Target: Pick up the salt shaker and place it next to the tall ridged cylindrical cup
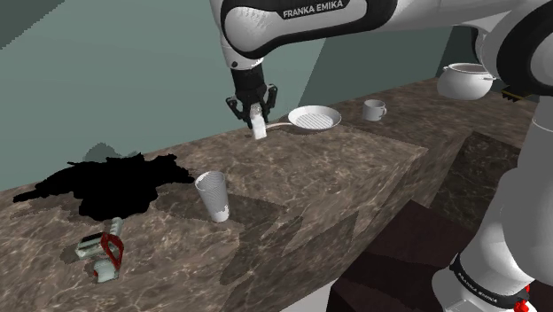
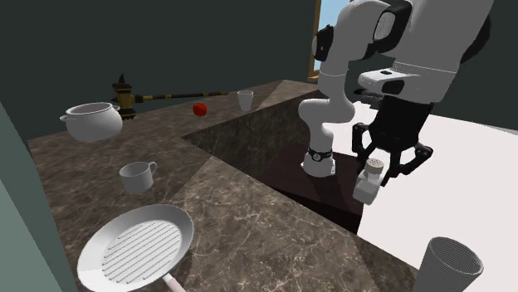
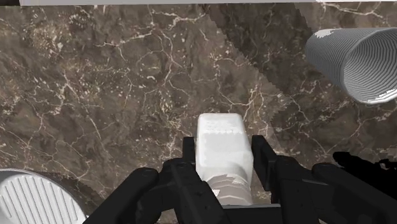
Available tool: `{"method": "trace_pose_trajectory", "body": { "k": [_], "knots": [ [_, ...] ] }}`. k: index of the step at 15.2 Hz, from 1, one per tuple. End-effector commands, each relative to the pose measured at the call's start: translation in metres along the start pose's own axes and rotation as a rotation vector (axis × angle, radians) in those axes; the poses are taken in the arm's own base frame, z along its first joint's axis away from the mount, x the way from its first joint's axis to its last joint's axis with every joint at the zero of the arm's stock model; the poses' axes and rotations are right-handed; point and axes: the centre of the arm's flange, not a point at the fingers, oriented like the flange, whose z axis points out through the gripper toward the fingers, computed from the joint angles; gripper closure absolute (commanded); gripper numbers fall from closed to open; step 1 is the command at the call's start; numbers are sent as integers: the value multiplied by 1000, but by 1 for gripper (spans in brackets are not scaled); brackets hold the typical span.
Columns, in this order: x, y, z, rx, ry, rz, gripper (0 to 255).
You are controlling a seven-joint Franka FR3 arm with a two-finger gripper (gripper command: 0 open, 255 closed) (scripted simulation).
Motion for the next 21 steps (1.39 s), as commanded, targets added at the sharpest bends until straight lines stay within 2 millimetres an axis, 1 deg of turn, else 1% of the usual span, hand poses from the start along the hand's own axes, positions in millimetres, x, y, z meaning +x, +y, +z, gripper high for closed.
{"method": "trace_pose_trajectory", "body": {
  "k": [1, 21],
  "knots": [
    [-2, -15, -3, 0, 0, 2, 255],
    [-11, -27, 101, 0, 0, 2, 255]
  ]
}}
